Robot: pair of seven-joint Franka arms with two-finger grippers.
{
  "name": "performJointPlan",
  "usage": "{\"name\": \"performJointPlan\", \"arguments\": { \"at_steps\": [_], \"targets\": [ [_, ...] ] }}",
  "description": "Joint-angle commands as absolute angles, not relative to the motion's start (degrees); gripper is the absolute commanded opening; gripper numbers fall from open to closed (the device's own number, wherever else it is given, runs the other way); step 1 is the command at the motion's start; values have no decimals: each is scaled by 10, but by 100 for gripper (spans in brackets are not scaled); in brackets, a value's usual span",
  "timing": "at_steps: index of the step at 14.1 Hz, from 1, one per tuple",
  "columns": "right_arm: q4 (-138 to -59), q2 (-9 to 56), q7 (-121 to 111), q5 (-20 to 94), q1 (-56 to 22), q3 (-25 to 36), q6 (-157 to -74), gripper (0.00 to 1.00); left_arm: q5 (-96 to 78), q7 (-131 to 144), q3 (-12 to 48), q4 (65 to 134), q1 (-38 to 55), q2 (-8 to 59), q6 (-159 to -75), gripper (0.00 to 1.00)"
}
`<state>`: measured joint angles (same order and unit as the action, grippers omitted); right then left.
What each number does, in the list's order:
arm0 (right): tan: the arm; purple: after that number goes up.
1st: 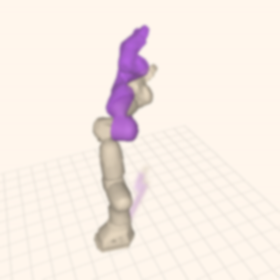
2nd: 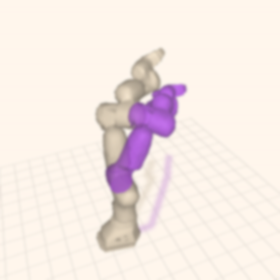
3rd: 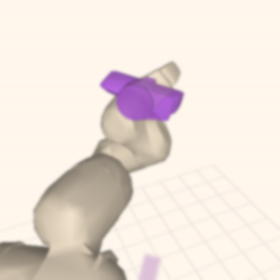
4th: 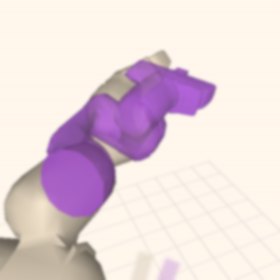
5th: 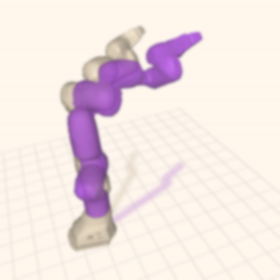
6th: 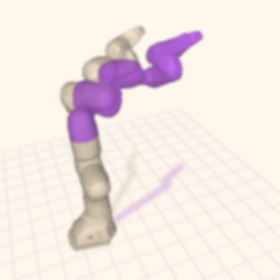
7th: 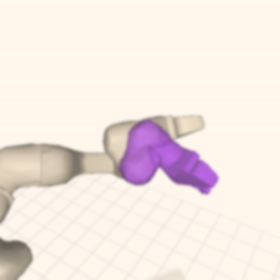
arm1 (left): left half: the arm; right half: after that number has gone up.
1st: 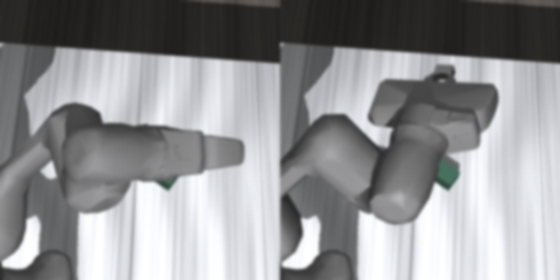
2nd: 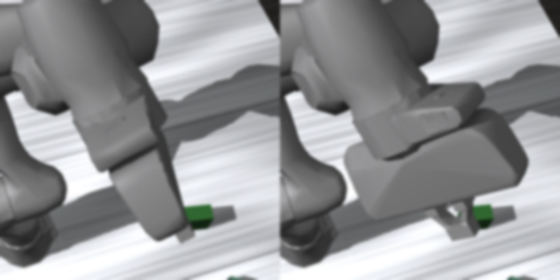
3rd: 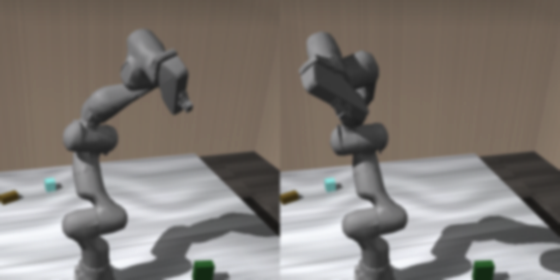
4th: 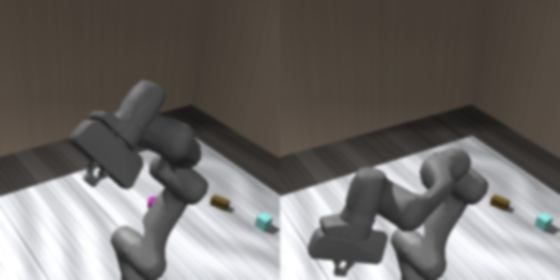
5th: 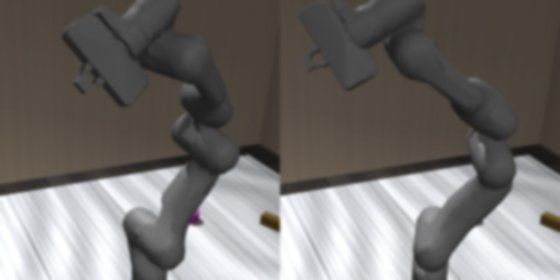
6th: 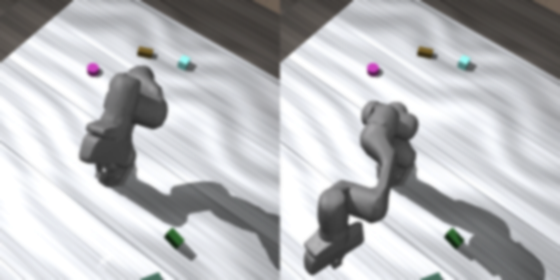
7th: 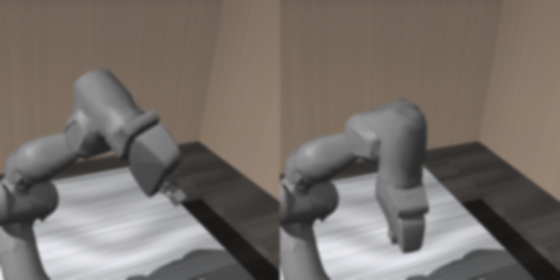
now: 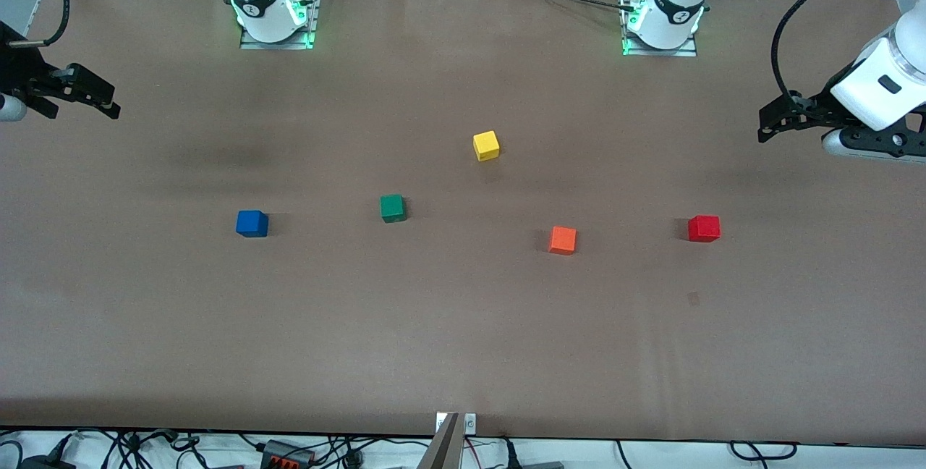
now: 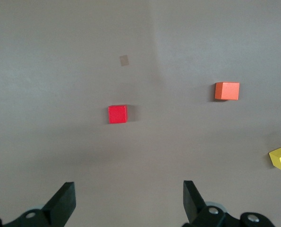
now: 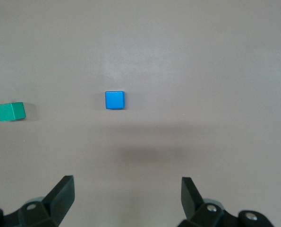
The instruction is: Pass red block to right arm, stack on blue
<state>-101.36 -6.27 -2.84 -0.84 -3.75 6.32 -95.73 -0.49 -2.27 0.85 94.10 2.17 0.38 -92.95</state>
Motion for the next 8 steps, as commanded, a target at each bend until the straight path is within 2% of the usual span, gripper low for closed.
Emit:
{"name": "performJointPlan", "arguments": {
  "at_steps": [1, 8],
  "targets": [
    [-1008, -61, -22, -14, -30, 59, -956, 100, 7, -23, 18, 933, 15, 0, -916, 100],
    [-1007, -57, -25, -11, -27, 62, -947, 100, 6, -17, 18, 933, 15, 1, -916, 100]
  ]
}}
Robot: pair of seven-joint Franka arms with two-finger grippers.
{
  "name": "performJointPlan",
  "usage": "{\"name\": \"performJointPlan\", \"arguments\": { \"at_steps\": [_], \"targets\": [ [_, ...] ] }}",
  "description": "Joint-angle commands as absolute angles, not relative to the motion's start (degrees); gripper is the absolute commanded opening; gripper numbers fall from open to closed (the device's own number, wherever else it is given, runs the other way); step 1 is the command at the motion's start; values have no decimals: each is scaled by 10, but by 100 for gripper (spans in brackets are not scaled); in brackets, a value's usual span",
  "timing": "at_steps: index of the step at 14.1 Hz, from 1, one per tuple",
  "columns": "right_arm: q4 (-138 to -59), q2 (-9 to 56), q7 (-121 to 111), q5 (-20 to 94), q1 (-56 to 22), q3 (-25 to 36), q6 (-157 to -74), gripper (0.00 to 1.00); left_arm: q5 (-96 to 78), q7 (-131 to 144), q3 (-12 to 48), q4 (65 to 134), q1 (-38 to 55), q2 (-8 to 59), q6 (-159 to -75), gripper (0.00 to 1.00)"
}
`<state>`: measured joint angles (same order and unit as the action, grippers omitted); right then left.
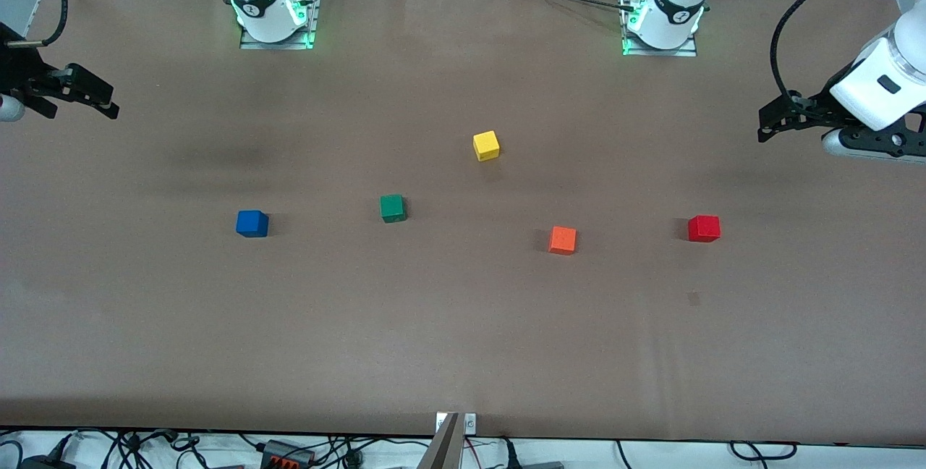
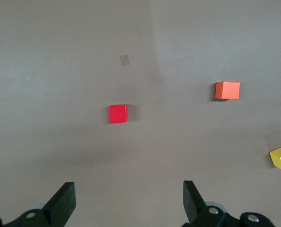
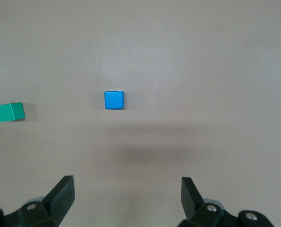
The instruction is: Pass red block to right arm, stack on blue
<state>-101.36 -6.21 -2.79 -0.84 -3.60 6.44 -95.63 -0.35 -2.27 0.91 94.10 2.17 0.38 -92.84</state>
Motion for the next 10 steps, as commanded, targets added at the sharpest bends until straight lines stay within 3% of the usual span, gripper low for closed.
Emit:
{"name": "performJointPlan", "arguments": {
  "at_steps": [1, 10],
  "targets": [
    [-1006, -58, -29, -11, -27, 62, -945, 100, 7, -17, 18, 933, 16, 1, -916, 100],
    [-1007, -70, -23, -11, -30, 63, -925, 100, 7, -16, 18, 933, 16, 5, -914, 100]
  ]
}}
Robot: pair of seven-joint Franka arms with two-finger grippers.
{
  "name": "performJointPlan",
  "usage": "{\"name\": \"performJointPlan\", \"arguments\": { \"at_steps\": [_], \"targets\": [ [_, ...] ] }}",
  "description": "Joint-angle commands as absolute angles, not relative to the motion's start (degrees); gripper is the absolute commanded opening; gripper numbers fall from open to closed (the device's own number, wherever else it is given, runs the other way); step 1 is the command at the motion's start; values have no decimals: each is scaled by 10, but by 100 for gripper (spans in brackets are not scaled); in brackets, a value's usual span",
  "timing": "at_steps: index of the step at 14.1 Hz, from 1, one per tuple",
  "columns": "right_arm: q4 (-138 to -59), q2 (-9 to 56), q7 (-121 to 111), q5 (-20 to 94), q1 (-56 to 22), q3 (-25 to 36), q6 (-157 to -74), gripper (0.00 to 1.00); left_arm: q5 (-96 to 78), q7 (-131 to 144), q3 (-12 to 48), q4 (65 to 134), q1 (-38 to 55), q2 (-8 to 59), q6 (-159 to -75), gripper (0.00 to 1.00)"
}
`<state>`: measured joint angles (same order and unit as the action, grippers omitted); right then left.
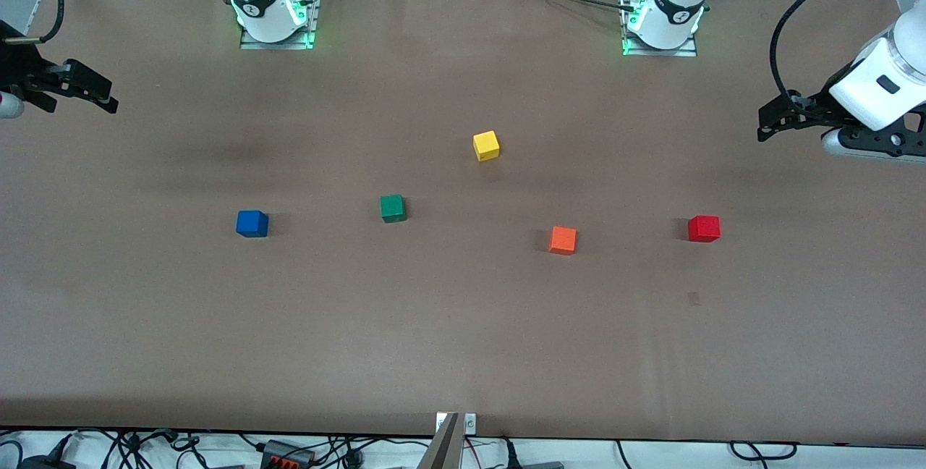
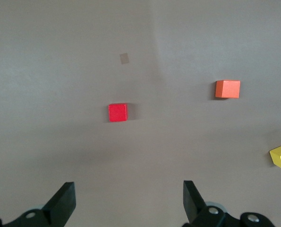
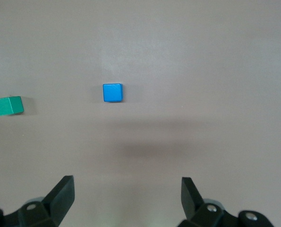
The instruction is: Pass red block to right arm, stack on blue
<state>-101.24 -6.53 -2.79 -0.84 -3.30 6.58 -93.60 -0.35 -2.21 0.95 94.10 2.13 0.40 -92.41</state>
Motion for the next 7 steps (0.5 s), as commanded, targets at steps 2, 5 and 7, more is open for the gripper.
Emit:
{"name": "performJointPlan", "arguments": {
  "at_steps": [2, 5, 7],
  "targets": [
    [-1008, -69, -21, -11, -30, 63, -925, 100, 8, -16, 18, 933, 16, 6, -914, 100],
    [-1010, -69, -21, -11, -30, 63, -925, 100, 6, -17, 15, 917, 15, 18, -912, 100],
    [-1010, -69, -21, -12, -30, 63, -923, 100, 6, -17, 15, 916, 15, 21, -912, 100]
  ]
}}
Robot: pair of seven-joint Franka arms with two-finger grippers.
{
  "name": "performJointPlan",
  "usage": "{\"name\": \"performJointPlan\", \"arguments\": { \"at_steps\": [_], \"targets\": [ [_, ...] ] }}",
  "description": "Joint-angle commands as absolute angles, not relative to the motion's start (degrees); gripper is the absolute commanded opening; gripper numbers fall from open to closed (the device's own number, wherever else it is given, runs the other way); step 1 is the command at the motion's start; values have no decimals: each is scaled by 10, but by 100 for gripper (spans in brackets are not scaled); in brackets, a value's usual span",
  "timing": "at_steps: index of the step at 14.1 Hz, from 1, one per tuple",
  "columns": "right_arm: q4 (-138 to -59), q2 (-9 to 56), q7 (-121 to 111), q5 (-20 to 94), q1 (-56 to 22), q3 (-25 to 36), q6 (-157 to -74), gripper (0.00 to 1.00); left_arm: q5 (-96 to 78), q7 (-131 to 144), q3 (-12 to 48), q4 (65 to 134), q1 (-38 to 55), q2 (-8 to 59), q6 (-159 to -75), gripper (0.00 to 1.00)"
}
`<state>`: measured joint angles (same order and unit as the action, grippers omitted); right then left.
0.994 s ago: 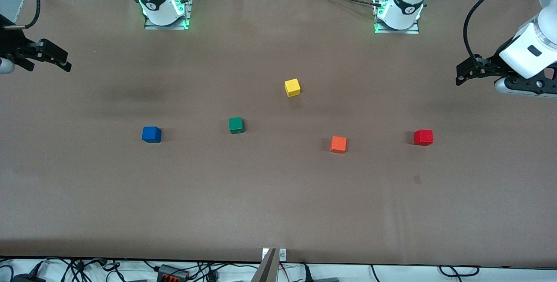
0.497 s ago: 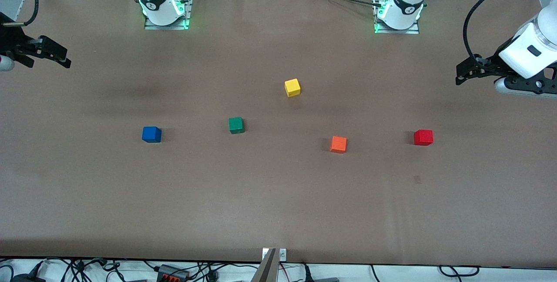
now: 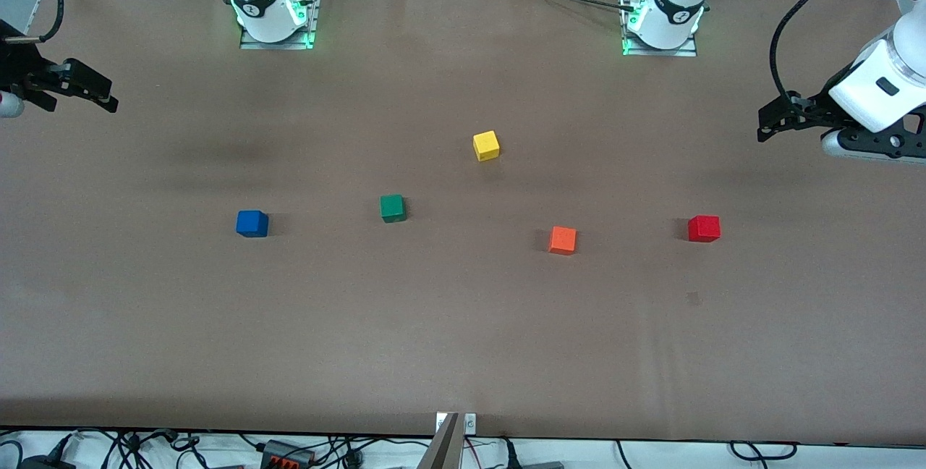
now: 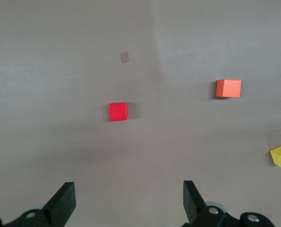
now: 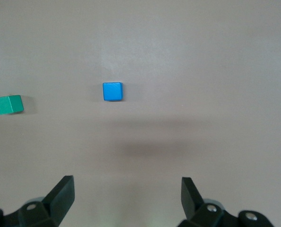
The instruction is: Pass red block to right arm, stack on blue
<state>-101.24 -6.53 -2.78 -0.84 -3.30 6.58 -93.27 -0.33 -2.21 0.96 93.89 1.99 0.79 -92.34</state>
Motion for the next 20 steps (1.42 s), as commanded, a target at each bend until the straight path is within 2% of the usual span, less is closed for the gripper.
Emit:
{"name": "performJointPlan", "arguments": {
  "at_steps": [1, 10, 15, 20],
  "targets": [
    [-1010, -69, -21, -12, -31, 63, -923, 100, 6, -16, 15, 916, 15, 21, -912, 100],
    [-1010, -69, -22, -12, -31, 63, -922, 100, 8, -25, 12, 917, 14, 38, -890, 100],
    [-1010, -67, -22, -12, -31, 62, -923, 100, 2, -26, 11, 925, -22, 88, -885, 100],
    [-1009, -62, -21, -12, -35, 59, -924, 100, 4, -26, 11, 1057, -34, 102, -1080, 100]
  ]
}}
